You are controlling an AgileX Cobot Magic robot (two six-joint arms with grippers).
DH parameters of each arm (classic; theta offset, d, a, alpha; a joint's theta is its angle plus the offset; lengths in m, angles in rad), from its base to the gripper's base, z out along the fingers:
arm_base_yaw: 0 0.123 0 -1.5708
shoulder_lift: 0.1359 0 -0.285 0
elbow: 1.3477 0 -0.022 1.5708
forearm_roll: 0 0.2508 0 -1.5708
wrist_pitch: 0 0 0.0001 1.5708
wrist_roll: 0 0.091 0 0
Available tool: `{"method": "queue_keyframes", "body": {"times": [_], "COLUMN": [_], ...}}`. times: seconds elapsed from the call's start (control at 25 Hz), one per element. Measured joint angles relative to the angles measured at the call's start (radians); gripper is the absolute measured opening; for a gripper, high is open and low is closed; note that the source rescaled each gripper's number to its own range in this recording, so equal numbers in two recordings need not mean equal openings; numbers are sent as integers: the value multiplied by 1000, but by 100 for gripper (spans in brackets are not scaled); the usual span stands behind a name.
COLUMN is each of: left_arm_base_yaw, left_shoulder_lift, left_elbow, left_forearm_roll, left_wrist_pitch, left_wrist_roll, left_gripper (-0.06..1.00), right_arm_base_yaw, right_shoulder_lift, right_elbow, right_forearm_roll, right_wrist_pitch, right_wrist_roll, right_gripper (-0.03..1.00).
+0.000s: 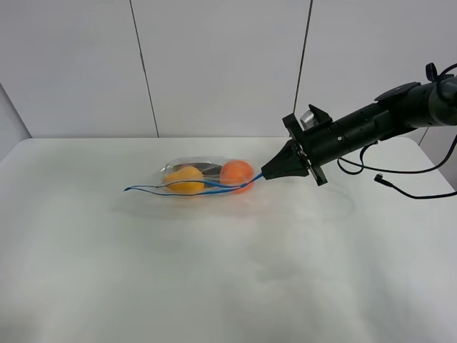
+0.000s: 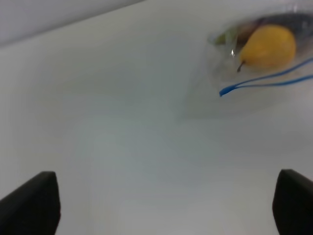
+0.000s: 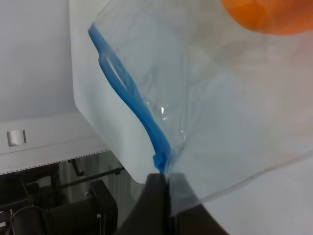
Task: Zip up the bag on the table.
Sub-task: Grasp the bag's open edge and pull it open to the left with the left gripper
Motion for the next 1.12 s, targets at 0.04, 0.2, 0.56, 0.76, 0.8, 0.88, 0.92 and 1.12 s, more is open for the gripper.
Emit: {"method": "queue_keyframes", "body": {"times": [0.04, 0.2, 0.56, 0.76, 0.8, 0.88, 0.92, 1.12], "left_arm_base_yaw": [0, 0, -132, -338, -377, -470, -508, -703], "left_shoulder_lift": [31, 157, 412, 531, 552, 601, 623, 758], "left_elbow": [-6, -7, -7, -7, -7, -7, -7, -7], "left_forearm_roll": [-8, -128, -591, -611, -612, -615, -616, -617], "left_wrist_pitch": [-24, -174, -352, -474, -494, -548, -576, -790], "left_wrist_roll": [100, 508, 875, 883, 881, 874, 867, 831], "left_gripper": [100, 100, 100, 100, 100, 100, 100, 100], "right_arm_base_yaw": [0, 0, 0, 0, 0, 0, 0, 0], "right_shoulder_lift": [0, 0, 0, 0, 0, 0, 0, 0], "right_elbow": [0, 0, 0, 0, 0, 0, 0, 0], "right_forearm_roll": [0, 0, 0, 0, 0, 0, 0, 0], "right_wrist_pitch": [0, 0, 0, 0, 0, 0, 0, 0], "right_wrist_roll": [0, 0, 12, 14, 14, 14, 14, 14], "right_gripper": [0, 0, 0, 0, 0, 0, 0, 0]}}
